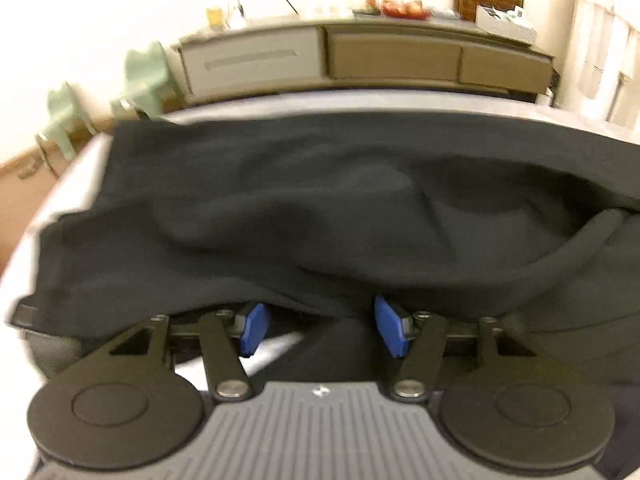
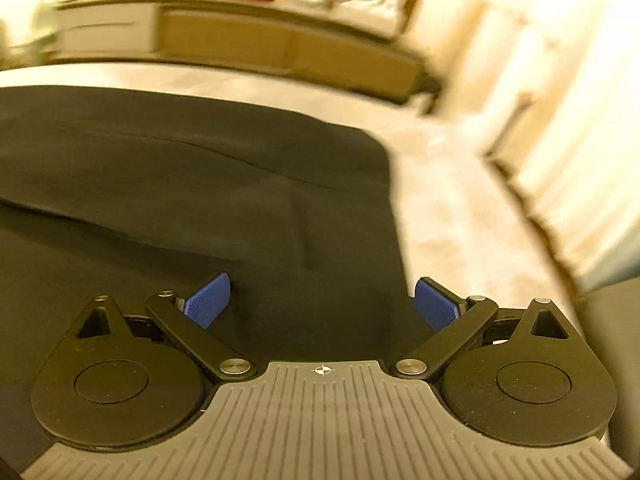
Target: Fold clothes
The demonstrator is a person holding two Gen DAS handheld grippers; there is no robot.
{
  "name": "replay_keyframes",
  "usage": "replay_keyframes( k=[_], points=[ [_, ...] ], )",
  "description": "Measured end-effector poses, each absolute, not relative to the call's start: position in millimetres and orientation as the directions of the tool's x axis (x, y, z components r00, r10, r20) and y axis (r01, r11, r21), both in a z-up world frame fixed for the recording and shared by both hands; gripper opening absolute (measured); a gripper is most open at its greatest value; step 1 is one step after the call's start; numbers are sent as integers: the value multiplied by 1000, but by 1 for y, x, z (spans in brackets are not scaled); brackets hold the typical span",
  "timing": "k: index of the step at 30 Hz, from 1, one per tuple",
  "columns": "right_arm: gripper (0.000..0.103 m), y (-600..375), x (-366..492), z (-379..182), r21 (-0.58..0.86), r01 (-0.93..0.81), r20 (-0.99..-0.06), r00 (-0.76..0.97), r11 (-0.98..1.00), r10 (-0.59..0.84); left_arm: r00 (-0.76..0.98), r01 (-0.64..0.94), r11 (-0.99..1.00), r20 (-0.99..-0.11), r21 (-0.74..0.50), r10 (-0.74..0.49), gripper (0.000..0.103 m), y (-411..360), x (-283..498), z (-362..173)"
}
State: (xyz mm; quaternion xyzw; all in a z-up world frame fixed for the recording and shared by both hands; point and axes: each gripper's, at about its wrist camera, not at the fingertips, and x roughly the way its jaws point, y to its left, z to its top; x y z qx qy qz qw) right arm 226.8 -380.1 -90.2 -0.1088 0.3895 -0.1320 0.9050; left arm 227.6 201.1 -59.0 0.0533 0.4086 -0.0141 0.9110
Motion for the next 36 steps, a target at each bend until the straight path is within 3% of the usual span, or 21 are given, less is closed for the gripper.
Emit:
replay_keyframes(
  k=[3,7,11,17,20,24,27,29,36],
  points=[
    [89,-389,219,-78,-282,158,-689,653,946,-314,705,-39,998,-707,39,55,59,243,204,-33],
    [93,-406,181,-56,-166,152,-703,675,974,-226,736,-179,975,-675,-135,42,59,302,157,-12],
    [93,-432,131,-47,0,178,-730,672,984,-122,732,-127,965,-679,-228,-64,76,301,107,-15],
    [95,-483,68,-59,442,342,-744,656,829,126,718,-352,718,-665,-600,-204,78,352,57,-64],
    [95,-488,42,-75,549,386,-717,673,741,181,709,-378,690,-672,-617,-213,78,354,62,-70],
    [95,-481,16,-97,574,440,-725,666,691,178,719,-374,723,-674,-580,-170,78,351,78,-69],
    [95,-475,-1,-100,583,451,-712,685,676,157,727,-354,768,-674,-534,-134,64,339,89,-66],
    [96,-472,-7,-101,581,453,-704,696,676,139,739,-326,806,-665,-494,-108,21,326,106,-68],
    [93,-452,24,-100,480,410,-690,723,776,45,803,-269,813,-587,-517,-107,3,335,127,-48]
  ],
)
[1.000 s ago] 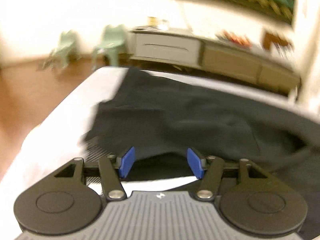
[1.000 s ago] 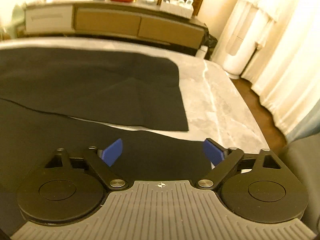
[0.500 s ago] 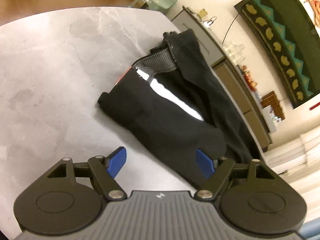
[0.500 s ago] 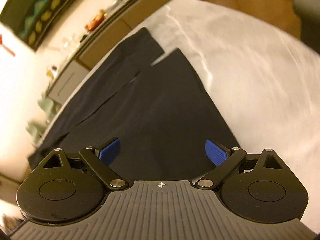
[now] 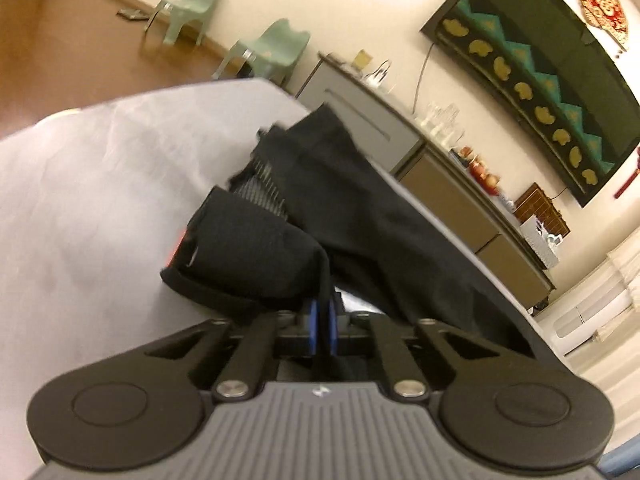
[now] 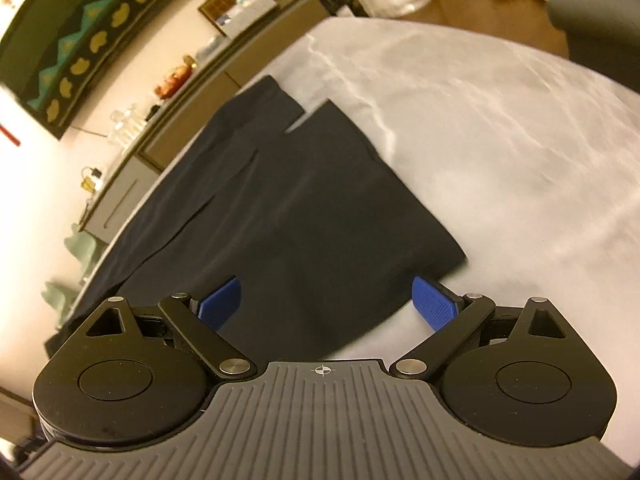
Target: Fold clothes
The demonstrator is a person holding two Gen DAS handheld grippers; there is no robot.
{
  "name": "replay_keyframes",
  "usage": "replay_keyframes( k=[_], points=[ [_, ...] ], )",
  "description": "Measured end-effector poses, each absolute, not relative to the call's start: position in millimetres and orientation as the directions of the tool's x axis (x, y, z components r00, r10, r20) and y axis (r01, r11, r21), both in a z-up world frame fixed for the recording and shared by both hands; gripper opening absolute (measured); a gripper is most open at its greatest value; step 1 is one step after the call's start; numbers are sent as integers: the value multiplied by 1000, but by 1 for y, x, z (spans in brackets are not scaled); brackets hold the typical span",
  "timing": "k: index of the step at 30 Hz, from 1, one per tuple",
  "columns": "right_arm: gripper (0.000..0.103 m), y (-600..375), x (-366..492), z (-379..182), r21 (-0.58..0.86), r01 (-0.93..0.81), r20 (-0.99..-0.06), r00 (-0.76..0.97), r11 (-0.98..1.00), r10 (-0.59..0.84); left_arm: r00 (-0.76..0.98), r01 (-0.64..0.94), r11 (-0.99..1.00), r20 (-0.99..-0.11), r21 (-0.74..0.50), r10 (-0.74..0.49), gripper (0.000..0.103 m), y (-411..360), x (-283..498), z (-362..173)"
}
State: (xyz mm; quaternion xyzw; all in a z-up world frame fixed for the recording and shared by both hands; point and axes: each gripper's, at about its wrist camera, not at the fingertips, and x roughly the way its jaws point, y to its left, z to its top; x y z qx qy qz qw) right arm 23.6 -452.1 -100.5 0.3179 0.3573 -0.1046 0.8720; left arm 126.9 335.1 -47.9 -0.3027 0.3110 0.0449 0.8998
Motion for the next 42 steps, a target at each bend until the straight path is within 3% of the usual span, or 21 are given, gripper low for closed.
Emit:
replay_keyframes(
  k=[1,2,3,4,5,7,9,11,14,16,21,22,23,24,25,30,32,37,38,40,42],
  points=[
    [77,-447,31,-101,450,397,-692,721,800,31,806,-265,815,-582,-516,-106,2,337,130,-46],
    [52,-442,39,-102,419,385,-694,720,822,17,810,-261,814,-577,-519,-108,2,339,132,-45],
    [38,-437,47,-102,388,371,-695,719,844,3,818,-258,810,-566,-527,-107,2,342,131,-42],
    [12,-435,53,-103,375,370,-695,719,850,-7,826,-255,806,-554,-535,-107,1,345,131,-40],
    [5,-436,58,-104,375,376,-693,721,847,-13,833,-252,801,-542,-543,-106,1,348,131,-37],
    [3,-439,65,-100,380,391,-671,740,838,-41,860,-252,778,-502,-576,-93,1,360,127,-28],
    [0,-447,54,-76,424,379,-581,811,823,-74,898,-236,692,-425,-683,-114,1,384,114,-17],
    [0,-456,40,-55,455,372,-508,855,809,-108,899,-231,670,-418,-705,-130,2,397,97,-9],
    [0,-469,24,-68,458,463,-611,784,759,-109,815,-316,654,-550,-687,-185,3,405,82,-31],
    [0,-471,19,-79,445,494,-672,736,747,-87,770,-373,684,-620,-627,-148,5,401,74,-42],
    [0,-466,11,-72,441,483,-667,740,756,-84,732,-432,737,-680,-520,-52,14,392,56,-49],
    [0,-466,12,-71,449,480,-662,746,753,-80,731,-439,734,-681,-518,-43,30,391,53,-50],
    [0,-465,12,-72,457,481,-660,747,748,-76,732,-448,730,-681,-516,-33,55,392,50,-50],
    [1,-466,13,-74,465,485,-662,746,741,-73,736,-466,716,-676,-520,-12,65,394,46,-50],
    [3,-466,13,-76,472,488,-663,745,734,-69,748,-471,707,-664,-527,4,67,395,42,-48],
    [27,-470,12,-93,512,528,-694,719,678,-36,775,-463,691,-632,-555,11,72,401,35,-45],
    [53,-471,12,-97,512,545,-706,708,664,-36,745,-470,689,-666,-552,-25,72,399,43,-54],
    [55,-463,17,-99,451,557,-728,681,697,-73,735,-450,754,-678,-478,9,69,387,70,-56],
    [55,-460,19,-94,410,564,-729,675,717,-114,739,-438,775,-673,-457,21,62,385,76,-54],
    [55,-449,22,-83,302,573,-713,666,762,-219,762,-387,801,-647,-457,-1,60,385,83,-48],
    [55,-419,24,-60,112,540,-617,696,834,-367,781,-330,808,-622,-489,-58,61,388,88,-42]
  ],
)
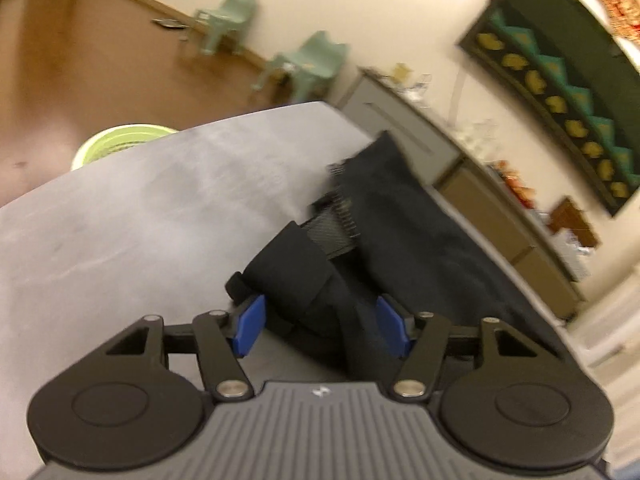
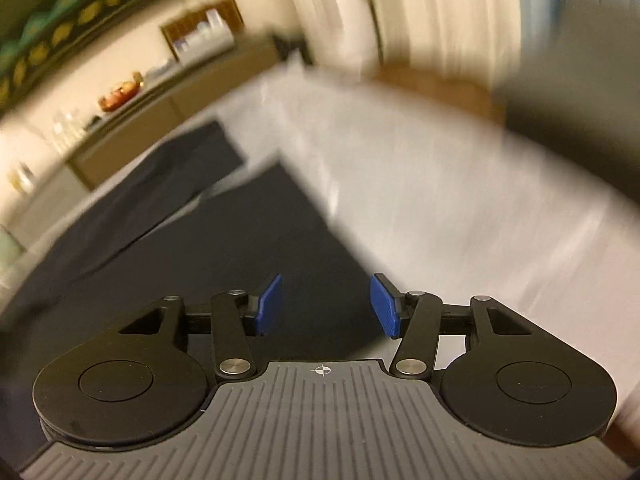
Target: Fold clothes
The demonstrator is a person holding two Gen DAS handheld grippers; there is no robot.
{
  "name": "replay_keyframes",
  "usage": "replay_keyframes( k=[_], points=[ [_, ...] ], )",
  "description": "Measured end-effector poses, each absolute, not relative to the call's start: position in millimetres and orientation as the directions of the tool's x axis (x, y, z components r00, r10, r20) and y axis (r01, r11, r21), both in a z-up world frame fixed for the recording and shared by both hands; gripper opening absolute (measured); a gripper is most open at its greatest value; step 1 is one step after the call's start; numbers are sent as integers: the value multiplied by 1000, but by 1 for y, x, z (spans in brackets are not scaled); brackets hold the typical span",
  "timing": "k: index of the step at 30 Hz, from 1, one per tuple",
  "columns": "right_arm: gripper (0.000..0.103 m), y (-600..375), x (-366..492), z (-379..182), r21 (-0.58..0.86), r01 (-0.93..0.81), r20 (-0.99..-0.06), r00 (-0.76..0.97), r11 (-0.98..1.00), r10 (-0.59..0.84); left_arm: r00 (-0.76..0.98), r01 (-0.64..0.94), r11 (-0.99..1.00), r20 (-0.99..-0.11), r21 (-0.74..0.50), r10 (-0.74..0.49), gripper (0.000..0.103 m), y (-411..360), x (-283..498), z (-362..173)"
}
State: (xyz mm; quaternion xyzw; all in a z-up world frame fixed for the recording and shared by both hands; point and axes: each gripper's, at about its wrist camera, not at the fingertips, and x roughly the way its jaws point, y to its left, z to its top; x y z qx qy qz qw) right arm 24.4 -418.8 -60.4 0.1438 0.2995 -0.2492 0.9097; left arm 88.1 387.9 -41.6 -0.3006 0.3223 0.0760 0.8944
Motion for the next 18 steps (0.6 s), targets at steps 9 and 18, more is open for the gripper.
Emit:
replay_keyframes(
  k=[9,18],
  points=[
    [55,-153,67,0,-61,-309,-518,823,949,234,761,-126,902,-623,-414,-180,67,419,72,-51],
    [67,163,182,8,68,-824,-649,391,562,652,780,-16,976,-613,-216,-123,69,413,63,-59]
  ],
)
